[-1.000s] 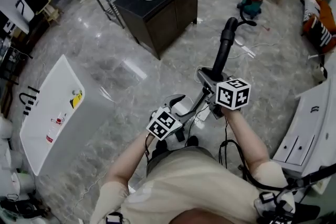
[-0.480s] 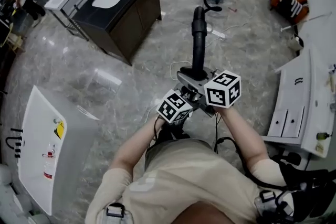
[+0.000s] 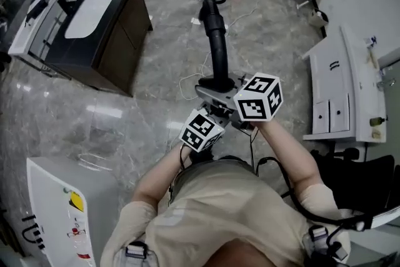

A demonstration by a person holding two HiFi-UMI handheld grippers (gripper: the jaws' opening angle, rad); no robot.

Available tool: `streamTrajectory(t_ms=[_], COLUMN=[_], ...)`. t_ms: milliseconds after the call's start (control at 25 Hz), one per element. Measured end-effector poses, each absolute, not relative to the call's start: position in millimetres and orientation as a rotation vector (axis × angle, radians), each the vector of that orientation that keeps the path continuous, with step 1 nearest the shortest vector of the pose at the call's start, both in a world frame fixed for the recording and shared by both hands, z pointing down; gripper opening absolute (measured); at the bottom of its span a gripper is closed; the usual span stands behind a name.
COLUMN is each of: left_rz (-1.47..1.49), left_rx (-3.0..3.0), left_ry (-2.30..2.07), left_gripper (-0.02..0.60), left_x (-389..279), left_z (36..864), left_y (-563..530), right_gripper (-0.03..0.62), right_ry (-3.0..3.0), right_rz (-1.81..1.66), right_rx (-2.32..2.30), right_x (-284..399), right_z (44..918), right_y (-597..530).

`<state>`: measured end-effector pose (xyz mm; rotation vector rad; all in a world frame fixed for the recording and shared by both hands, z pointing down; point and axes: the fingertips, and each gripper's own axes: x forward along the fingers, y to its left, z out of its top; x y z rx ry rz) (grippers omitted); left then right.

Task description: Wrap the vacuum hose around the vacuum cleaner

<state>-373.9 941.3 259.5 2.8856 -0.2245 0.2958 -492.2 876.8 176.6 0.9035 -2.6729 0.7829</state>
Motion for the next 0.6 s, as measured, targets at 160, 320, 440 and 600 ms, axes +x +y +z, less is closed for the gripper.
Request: streamTrajectory(t_ms=[160, 320, 440, 600], left_rz=[0.263, 0.216, 0.179, 0.113], left_rx=[2.876, 2.831, 2.775, 2.678], left_ry=[-0.218, -0.201, -0.245, -0.370], left_gripper=[0.060, 0.057, 0.057, 0.058], left_x=[-369, -362, -361, -375], left_z=[253, 250, 250, 248], left_y=[918, 904, 886, 848], right_gripper=[0.092, 0.293, 0.308, 0.374], right_ry=[-2.636, -2.617, -2.552, -2.366], right_rz=[0.736, 0.753, 0.757, 0.633], right_rx=[0.960, 0.921, 0.950, 1.140], right_x=[-487, -485, -465, -404], right_z=[175, 176, 188, 216], right_y=[852, 844, 850, 875])
